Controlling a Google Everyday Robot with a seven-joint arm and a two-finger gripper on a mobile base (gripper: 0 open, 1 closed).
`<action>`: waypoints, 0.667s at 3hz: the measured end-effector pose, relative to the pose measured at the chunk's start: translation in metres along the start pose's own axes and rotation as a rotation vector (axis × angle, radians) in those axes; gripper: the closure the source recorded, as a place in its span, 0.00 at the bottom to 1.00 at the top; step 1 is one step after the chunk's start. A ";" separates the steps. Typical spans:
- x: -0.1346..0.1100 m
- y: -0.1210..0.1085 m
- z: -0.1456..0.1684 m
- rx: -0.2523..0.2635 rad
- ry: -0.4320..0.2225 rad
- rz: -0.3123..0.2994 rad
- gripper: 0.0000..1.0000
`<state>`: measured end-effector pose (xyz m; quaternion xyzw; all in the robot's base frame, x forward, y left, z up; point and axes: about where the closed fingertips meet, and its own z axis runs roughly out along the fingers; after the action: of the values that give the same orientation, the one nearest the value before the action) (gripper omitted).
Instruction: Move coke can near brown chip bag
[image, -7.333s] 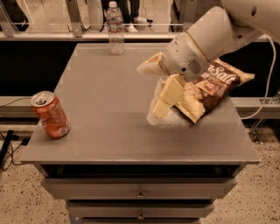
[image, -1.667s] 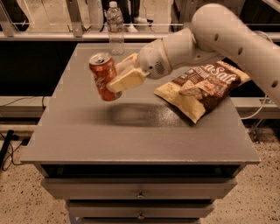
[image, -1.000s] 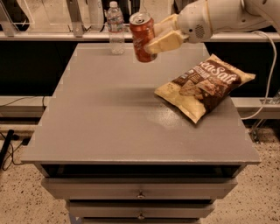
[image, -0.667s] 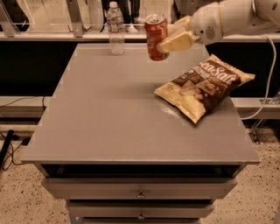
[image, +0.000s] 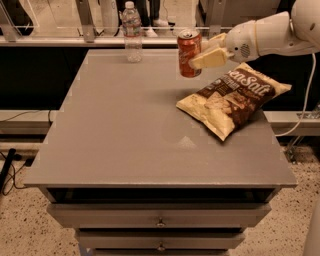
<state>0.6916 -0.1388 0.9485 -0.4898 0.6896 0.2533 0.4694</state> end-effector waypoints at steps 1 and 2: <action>0.018 -0.007 0.005 -0.002 -0.004 0.026 1.00; 0.040 -0.005 0.005 -0.017 -0.004 0.055 0.75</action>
Offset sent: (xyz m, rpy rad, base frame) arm 0.0014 -0.0314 -0.0496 0.0341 0.0701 -0.0284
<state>0.6951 -0.1544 0.9112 -0.4742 0.6998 0.2731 0.4592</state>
